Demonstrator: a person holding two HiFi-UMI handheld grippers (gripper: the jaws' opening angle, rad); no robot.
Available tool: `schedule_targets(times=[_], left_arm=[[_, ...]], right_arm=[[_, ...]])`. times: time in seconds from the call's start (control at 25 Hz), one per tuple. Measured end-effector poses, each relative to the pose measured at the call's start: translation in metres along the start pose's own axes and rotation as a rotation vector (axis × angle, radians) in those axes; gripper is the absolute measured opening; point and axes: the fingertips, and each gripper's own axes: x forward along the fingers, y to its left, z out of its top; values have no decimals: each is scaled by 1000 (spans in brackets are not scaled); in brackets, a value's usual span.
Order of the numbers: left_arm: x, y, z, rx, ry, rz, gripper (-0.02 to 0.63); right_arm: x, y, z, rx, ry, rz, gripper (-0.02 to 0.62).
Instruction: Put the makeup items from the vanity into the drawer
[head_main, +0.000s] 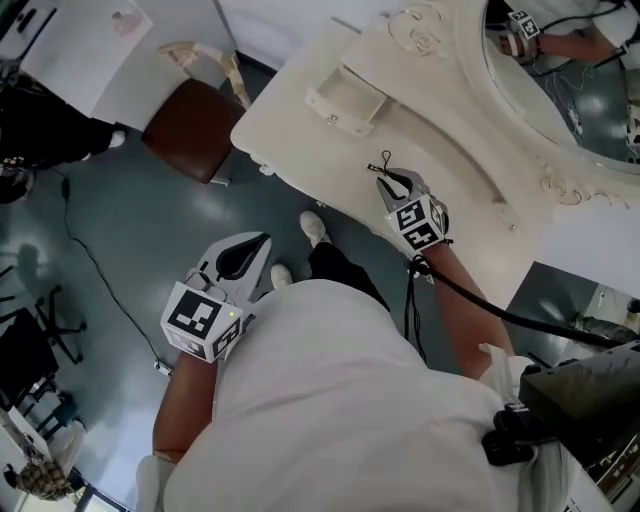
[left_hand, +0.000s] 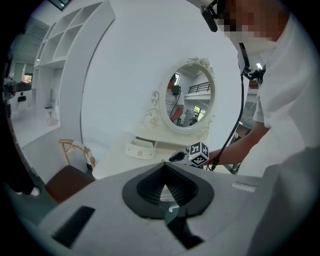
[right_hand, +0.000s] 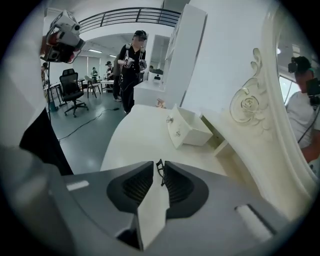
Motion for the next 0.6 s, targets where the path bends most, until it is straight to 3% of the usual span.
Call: schedule_targets(times=[0.32, 0.6], left_arm=[[36, 14, 22, -17, 29, 35, 2], [54, 21, 31, -34, 29, 55, 3]], right_arm=[[36, -13, -13, -93, 34, 82, 63], [38, -17, -15, -109, 20, 111, 21]])
